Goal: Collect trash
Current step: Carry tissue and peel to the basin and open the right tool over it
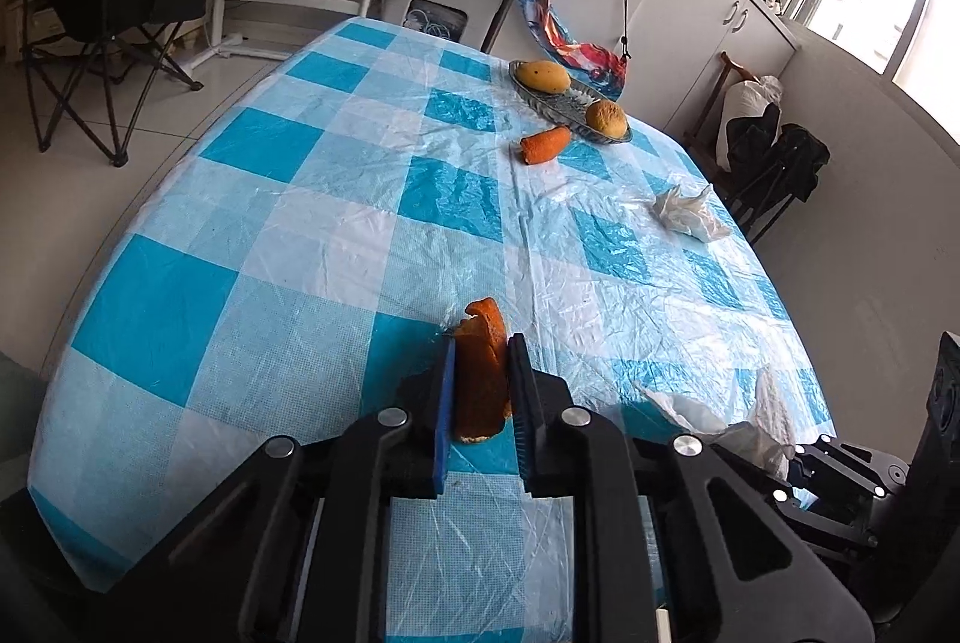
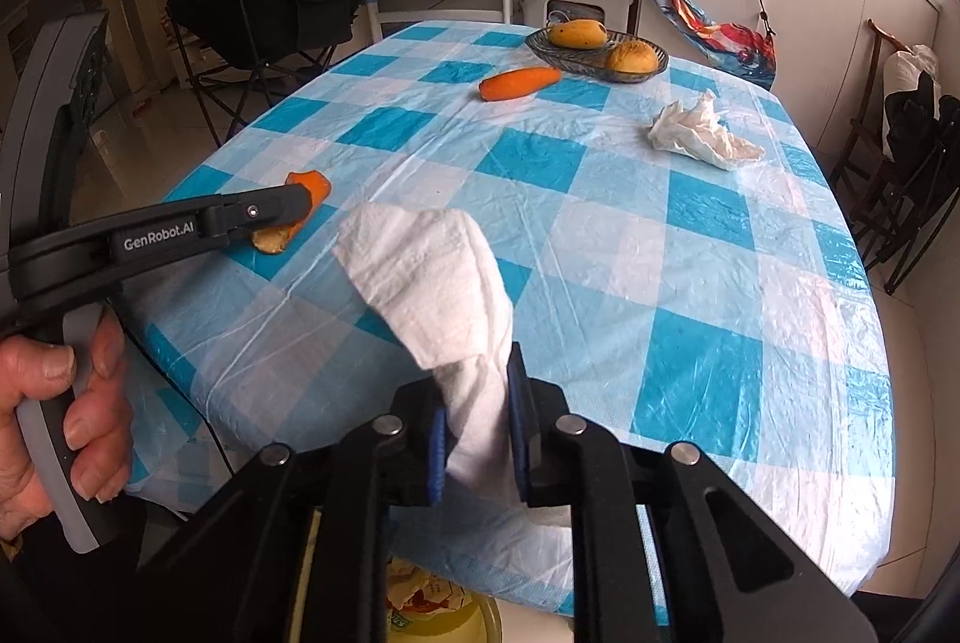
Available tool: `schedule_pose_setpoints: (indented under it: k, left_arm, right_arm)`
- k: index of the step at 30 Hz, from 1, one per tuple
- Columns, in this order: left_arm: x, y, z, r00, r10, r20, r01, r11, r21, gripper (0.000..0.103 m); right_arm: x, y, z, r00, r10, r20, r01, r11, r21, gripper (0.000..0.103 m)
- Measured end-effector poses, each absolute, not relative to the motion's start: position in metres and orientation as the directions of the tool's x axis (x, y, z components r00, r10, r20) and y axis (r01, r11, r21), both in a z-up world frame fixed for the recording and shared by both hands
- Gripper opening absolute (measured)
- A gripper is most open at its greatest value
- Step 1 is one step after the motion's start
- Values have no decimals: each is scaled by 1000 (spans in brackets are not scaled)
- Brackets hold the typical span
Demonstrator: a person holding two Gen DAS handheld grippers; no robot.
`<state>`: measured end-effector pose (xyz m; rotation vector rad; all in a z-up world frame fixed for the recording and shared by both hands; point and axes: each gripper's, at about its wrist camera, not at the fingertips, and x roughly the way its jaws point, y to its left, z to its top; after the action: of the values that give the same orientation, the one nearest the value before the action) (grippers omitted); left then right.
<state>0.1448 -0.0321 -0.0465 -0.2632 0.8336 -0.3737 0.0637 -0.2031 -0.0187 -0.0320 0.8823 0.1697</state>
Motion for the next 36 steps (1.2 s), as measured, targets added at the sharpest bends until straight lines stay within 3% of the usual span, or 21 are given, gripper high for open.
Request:
schedule_pose_setpoints:
  k: [11,36]
  left_arm:
    - [99,-16,-32,675,-389,-627,218,917,-334,16]
    - [44,-8,-10,717,-371,-590,261,928,-266,16]
  right_arm:
    - [59,-214,-13,631,220,-744,-130,975,179,14]
    - [14,-181,-5,613,295,-733,-208,955,210,14]
